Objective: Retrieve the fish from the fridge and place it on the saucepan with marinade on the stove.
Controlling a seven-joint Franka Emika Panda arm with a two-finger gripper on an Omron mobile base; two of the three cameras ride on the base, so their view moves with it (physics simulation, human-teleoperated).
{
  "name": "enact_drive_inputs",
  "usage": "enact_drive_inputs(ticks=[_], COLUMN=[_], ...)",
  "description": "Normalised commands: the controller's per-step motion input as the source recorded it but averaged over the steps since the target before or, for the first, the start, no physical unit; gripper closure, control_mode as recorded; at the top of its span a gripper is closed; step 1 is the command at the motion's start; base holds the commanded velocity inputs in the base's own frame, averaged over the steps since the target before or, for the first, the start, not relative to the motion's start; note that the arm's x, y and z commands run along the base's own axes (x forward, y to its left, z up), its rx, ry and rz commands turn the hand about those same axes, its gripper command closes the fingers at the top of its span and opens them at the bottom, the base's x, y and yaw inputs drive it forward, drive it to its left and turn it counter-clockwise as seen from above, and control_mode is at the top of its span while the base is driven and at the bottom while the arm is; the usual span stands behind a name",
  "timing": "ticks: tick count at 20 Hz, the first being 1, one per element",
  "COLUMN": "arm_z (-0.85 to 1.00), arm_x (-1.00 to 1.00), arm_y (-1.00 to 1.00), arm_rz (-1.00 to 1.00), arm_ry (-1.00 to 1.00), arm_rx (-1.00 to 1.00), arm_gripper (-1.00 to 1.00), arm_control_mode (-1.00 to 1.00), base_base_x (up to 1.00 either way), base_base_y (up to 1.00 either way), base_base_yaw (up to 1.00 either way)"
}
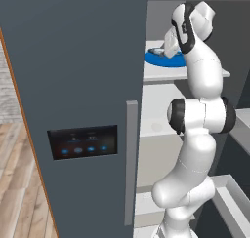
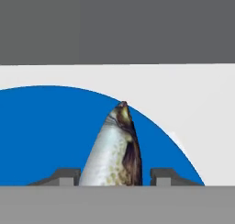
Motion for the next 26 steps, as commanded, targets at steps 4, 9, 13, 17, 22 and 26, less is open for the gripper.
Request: enact_drive_inputs(ticks=[4, 9, 13, 17, 22, 26], arm_z=[0.00, 0.07, 0.34, 0.11, -0.23, -0.09], arm_x=[0.00, -0.08, -0.08, -0.05, -0.07, -0.41], arm_y=[0.00, 0.02, 0.15, 0.23, 0.10, 0.00], arm_rz=[0.00, 0.00, 0.00, 0.00, 0.00, 0.00], arm_ry=[-0.02, -0.07, -0.15, -0.09, -0.03, -0.09], arm_rx=[0.00, 0.00, -0.05, -0.04, 0.00, 0.00], arm_gripper=[1.00, 1.00, 1.00, 1.00, 1.00, 1.00], arm_control_mode=[-1.00, -1.00, -1.00, -1.00, -1.00, -1.00], base_base_x=[0.00, 0.00, 0.00, 0.00, 0.00, 0.00], base_base_y=[0.00, 0.00, 0.00, 0.00, 0.00, 0.00], base_base_yaw=[0.00, 0.00, 0.00, 0.00, 0.00, 0.00])
